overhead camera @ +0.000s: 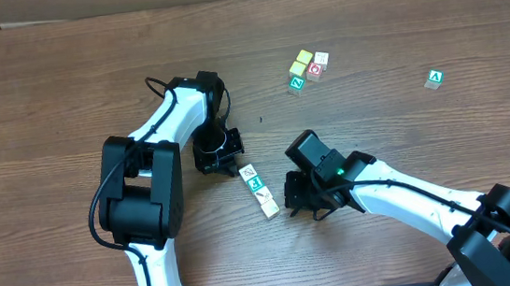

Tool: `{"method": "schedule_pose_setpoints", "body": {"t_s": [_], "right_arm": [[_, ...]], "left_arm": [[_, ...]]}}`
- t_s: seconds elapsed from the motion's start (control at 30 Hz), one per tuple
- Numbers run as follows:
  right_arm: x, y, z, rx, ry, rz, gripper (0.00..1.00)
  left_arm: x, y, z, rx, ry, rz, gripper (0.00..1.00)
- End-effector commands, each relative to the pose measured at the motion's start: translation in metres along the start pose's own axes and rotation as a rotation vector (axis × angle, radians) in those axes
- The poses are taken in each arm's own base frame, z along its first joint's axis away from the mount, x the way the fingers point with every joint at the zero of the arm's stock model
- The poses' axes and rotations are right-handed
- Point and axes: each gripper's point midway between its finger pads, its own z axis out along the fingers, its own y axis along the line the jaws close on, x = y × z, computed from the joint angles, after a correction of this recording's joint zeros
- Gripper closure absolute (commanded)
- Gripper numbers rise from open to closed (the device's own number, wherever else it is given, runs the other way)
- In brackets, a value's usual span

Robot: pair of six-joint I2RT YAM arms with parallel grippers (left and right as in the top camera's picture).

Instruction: Flip 3 blocks

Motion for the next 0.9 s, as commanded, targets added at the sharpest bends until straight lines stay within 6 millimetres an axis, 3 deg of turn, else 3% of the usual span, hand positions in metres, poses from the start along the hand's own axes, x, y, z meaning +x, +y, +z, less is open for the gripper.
{"method": "schedule_pose_setpoints", "body": {"t_s": [0.0, 0.23, 0.87], "right_arm": [[0.011, -0.002, 0.005, 0.007, 0.01, 0.0, 0.96], [0.021, 0.009, 0.009, -0.01, 0.016, -0.023, 0.96], [0.021, 0.01, 0.009, -0.013, 0.015, 0.031, 0.96]], "left_arm": [[0.004, 0.004, 0.01, -0.02, 0.015, 0.01, 0.96], [0.004, 0.004, 0.01, -0.02, 0.015, 0.01, 0.96], [-0.005, 0.0, 0.01, -0.003, -0.022, 0.022, 0.96]]}}
